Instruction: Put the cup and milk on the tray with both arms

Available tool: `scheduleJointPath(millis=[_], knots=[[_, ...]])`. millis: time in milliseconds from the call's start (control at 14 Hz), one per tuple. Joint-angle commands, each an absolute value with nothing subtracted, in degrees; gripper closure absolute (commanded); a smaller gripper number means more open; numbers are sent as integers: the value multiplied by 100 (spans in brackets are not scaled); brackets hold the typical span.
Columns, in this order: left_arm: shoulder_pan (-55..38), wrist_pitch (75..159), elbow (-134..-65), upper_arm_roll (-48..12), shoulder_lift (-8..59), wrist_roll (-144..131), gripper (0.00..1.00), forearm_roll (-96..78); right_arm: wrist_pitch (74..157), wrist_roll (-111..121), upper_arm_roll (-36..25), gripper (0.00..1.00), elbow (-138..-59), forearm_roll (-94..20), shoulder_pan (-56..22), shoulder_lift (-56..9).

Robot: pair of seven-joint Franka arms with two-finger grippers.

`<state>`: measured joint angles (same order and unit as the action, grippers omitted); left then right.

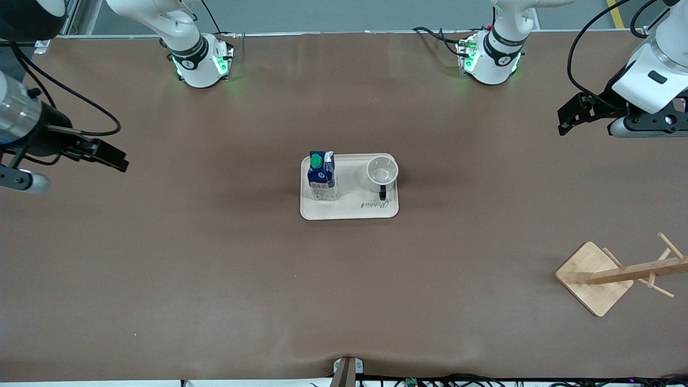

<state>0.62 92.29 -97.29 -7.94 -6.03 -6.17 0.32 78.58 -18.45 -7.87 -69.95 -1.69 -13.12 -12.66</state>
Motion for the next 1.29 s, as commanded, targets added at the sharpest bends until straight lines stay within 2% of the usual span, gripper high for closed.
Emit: scheduleJointPath(millis=[0, 143, 500, 786, 929, 1214], knots=[[97, 9229, -9817, -809, -738, -624, 0, 53, 8322, -1015, -686, 0, -8013, 26, -977, -608], [88, 9229, -9817, -809, -738, -633, 0, 53, 8621, -626, -686, 0, -8462, 9, -713, -353], [97, 9229, -9695, -765, -677, -659, 0, 44, 8586, -405, -694, 0, -8762, 18, -485, -79], [105, 9229, -9677, -738, -659, -685, 0, 44, 8517, -166, -598, 0, -8649, 500, -589, -79], [97, 9229, -9651, -738, -650, -956, 0, 44, 8490, -123, -598, 0, -8334, 449, -563, -88], [105, 9229, -9598, -747, -598, -1029, 0, 53, 8183, -106, -598, 0, -8306, 405, -616, -53]])
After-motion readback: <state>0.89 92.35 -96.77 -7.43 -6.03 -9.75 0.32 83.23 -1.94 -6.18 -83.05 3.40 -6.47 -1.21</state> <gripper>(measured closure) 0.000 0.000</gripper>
